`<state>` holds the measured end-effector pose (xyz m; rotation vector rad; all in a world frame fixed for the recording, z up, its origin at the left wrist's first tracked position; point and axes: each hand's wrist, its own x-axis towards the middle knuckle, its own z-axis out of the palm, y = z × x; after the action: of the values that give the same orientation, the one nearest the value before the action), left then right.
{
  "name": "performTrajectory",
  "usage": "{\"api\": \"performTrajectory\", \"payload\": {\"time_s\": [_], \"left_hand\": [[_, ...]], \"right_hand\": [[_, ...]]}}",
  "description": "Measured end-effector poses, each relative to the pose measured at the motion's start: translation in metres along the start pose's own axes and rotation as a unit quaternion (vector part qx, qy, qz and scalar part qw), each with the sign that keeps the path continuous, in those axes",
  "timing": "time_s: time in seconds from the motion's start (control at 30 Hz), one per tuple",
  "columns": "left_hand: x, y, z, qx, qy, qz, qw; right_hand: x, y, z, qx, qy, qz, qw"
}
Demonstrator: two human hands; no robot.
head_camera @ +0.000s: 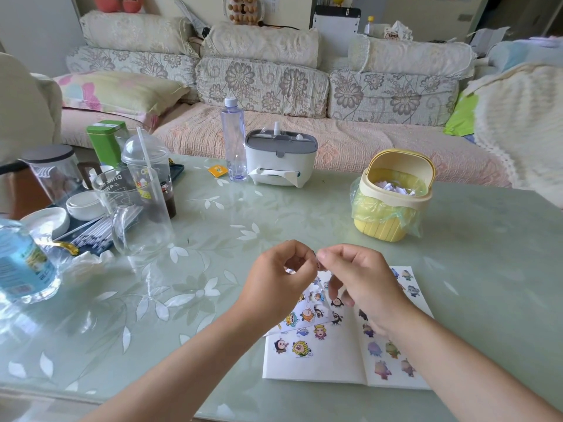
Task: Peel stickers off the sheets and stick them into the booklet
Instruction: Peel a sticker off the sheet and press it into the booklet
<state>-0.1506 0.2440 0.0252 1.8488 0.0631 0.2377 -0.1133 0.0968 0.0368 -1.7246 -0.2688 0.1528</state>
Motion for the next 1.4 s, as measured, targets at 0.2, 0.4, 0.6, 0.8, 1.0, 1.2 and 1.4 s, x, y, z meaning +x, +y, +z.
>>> {"api": "performTrajectory", "payload": {"time_s": [0.2,0.4,0.6,0.8,1.0,1.2,1.4], "left_hand": [[0.0,0.0,0.0,-0.033,-0.007,0.004,0.999],[0.001,0.004,0.003,-0.114,-0.036,-0.042,0.992],[0.005,0.007,0.01,-0.128,-0.014,-0.048,0.99],[0.017,0.008,0.02,-0.078,-0.009,-0.046,0.996],[0.039,0.006,0.021,-0.036,-0.06,-0.074,0.995],[0.061,0.005,0.023,-0.012,-0.075,-0.063,0.995],[0.074,0.005,0.026,-0.018,-0.045,-0.069,0.996]], "right_hand": [[0.004,0.003,-0.002,0.024,0.022,0.013,0.999],[0.002,0.002,-0.008,-0.106,0.055,-0.071,0.99],[-0.001,-0.001,-0.011,-0.131,0.051,-0.106,0.984],[0.008,0.0,-0.022,-0.058,0.109,-0.04,0.991],[0.031,0.0,-0.048,-0.01,0.2,-0.02,0.98],[0.091,-0.01,-0.092,-0.209,0.334,-0.094,0.915],[0.152,-0.019,-0.121,-0.406,0.316,-0.077,0.854]]}}
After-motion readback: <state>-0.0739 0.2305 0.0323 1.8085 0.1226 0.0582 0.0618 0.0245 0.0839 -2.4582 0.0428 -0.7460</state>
